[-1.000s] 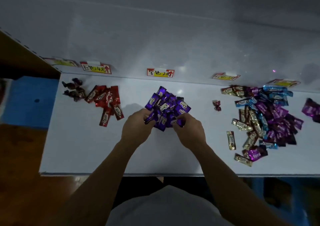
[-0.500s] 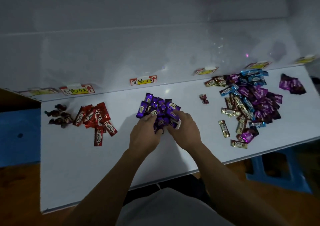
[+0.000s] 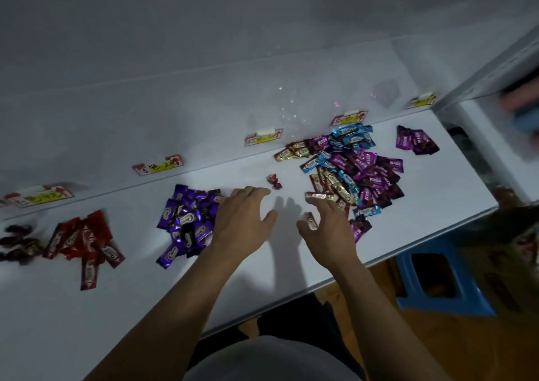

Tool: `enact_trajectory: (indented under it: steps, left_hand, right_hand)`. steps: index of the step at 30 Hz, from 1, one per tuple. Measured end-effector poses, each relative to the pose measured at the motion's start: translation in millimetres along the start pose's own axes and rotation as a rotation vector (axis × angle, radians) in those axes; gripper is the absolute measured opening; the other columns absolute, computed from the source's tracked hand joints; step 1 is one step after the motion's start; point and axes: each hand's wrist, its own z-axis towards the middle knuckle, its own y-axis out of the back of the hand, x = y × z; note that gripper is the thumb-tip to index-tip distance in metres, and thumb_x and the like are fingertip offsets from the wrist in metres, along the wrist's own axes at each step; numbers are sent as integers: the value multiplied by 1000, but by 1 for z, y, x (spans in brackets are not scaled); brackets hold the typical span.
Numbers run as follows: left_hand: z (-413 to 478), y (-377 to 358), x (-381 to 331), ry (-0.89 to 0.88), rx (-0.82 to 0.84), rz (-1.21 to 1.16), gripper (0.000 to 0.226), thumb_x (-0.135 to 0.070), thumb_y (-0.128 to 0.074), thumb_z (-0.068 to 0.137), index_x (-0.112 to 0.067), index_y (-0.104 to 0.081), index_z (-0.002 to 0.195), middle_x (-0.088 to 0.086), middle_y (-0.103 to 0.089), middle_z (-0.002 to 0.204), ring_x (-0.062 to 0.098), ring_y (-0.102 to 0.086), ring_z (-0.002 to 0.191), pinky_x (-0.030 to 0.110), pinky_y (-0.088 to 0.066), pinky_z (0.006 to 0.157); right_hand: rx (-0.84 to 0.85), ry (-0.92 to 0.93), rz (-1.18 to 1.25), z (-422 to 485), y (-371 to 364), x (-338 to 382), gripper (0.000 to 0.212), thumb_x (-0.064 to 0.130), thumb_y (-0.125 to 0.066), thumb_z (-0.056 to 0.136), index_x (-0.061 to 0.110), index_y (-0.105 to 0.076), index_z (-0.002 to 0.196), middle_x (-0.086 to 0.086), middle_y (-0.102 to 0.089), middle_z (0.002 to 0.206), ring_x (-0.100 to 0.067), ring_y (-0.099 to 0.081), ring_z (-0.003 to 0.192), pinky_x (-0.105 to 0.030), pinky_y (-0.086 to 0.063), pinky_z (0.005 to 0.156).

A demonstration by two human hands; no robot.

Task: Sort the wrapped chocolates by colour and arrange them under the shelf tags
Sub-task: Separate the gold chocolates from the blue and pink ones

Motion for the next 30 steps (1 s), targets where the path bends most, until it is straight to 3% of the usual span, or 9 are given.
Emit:
enact_trajectory:
  steps: [6,13,15,17,20,22,28,30]
  left_hand:
    - [35,-50,-48,178,71,74,51,-43,-58,90,-29,-46,138,3,-49,138,23,-46,124,42,-42,101]
    - [93,-106,-70,446,98,90,61,-38,-57,91,-28,-35,146,15,-18,156,38,-30,137,49,-31,108]
    - [102,-116,-65,538,119,75,63,-40,-56,92,-30,-30,149,17,-10,158,39,-23,140,50,-27,111]
    - [109,-122,-59,578,103,67,64,-39,-57,91,-25,-32,148,15,-13,158,38,-23,140,49,-27,112]
    - [113,-132,-61,567,46,105,58,-36,-58,90,-14,-43,142,10,-29,153,36,-31,134,47,-32,108]
    - [111,-140,-70,536,18,111,56,-34,-58,91,-13,-45,141,7,-32,152,34,-30,134,45,-32,107]
    - [116,-166,-109,370,54,-144,47,-25,-63,88,-16,-54,133,3,-42,144,23,-47,123,31,-39,101]
    - [120,-169,-114,332,66,-227,50,-22,-64,87,-16,-51,135,5,-39,143,23,-55,115,34,-46,100]
  right_hand:
    - [93,50,71,53,32,-65,46,27,-65,86,20,-55,130,-4,-55,130,-24,-53,115,-36,-45,95]
    - [190,114,-9,98,58,-136,48,28,-64,87,16,-53,132,-6,-55,128,-27,-52,116,-43,-44,97]
    - [211,65,-47,100,61,-156,53,32,-64,85,17,-51,134,-8,-52,132,-30,-48,119,-47,-43,99]
    - [199,10,-88,106,64,-174,62,34,-64,84,19,-43,141,-11,-42,143,-34,-41,128,-50,-39,103]
    - [228,-55,-152,118,68,-190,75,38,-62,86,22,-26,150,-13,-21,156,-35,-23,141,-50,-28,112]
    - [252,-39,-180,123,68,-194,76,38,-61,88,21,-22,151,-12,-17,158,-35,-19,143,-50,-24,113]
    - [326,94,-249,130,64,-192,67,33,-58,89,23,-30,148,-13,-34,148,-35,-32,132,-44,-31,108]
    - [320,101,-244,134,67,-191,62,31,-58,89,23,-34,146,-13,-40,141,-34,-37,127,-42,-35,104]
